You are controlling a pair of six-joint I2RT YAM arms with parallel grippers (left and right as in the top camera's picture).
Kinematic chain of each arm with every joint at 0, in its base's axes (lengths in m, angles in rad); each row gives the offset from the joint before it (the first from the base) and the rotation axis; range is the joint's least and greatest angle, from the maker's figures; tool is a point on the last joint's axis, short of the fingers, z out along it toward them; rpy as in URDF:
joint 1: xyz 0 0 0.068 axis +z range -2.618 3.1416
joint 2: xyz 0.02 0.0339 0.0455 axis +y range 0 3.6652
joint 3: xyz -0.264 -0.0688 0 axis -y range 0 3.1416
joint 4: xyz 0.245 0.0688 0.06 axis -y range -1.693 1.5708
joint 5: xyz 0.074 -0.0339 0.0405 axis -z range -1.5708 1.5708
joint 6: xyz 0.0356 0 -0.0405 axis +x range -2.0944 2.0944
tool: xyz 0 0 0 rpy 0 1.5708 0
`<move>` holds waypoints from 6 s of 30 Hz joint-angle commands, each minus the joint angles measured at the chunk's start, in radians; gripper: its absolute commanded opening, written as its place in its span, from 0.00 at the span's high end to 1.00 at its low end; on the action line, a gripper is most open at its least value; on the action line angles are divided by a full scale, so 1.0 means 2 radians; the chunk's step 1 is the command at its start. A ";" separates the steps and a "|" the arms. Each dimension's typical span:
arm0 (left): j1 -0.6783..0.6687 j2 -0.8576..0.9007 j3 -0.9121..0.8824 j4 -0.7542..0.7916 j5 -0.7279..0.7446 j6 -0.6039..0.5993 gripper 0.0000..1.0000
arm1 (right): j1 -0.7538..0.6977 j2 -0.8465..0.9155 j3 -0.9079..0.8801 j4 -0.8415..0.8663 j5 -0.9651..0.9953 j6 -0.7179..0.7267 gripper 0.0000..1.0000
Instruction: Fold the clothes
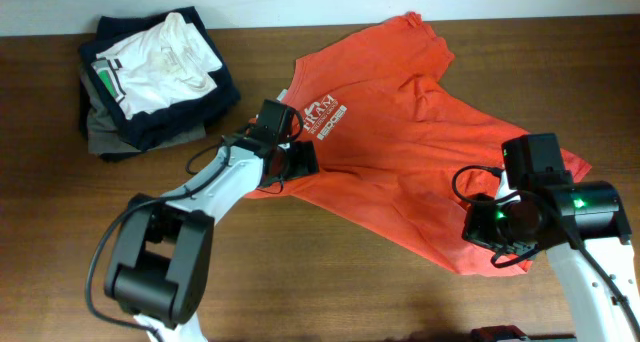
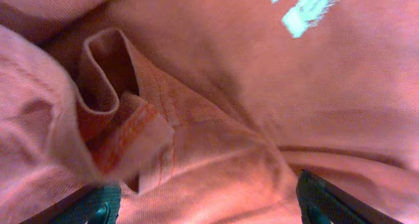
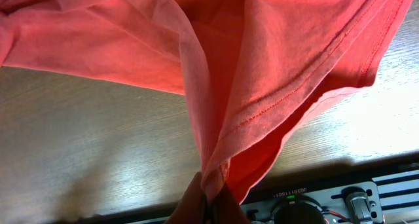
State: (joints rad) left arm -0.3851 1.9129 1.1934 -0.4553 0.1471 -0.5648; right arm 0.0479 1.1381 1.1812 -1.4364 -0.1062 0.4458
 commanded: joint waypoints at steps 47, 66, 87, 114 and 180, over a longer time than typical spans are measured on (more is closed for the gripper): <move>0.042 -0.173 0.223 -0.135 -0.175 0.139 0.99 | -0.009 0.178 0.389 0.109 0.122 -0.002 0.96; 0.108 0.032 0.616 -0.487 -0.093 0.226 0.99 | -0.159 0.289 0.672 -0.131 0.080 -0.077 0.96; 0.084 -0.164 0.202 -0.547 -0.111 0.186 0.21 | -0.158 0.082 0.189 -0.131 0.045 -0.088 0.02; 0.226 0.199 0.202 0.008 -0.234 0.262 1.00 | -0.158 0.103 0.188 -0.126 0.036 -0.088 0.13; 0.188 -0.048 0.298 -0.418 -0.122 0.213 0.21 | -0.158 0.103 0.169 -0.120 0.010 -0.092 0.12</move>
State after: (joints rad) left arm -0.0700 1.8584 1.7939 -1.2461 -0.1776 -0.1005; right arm -0.2661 1.3476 1.5383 -1.6749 -0.0708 0.2619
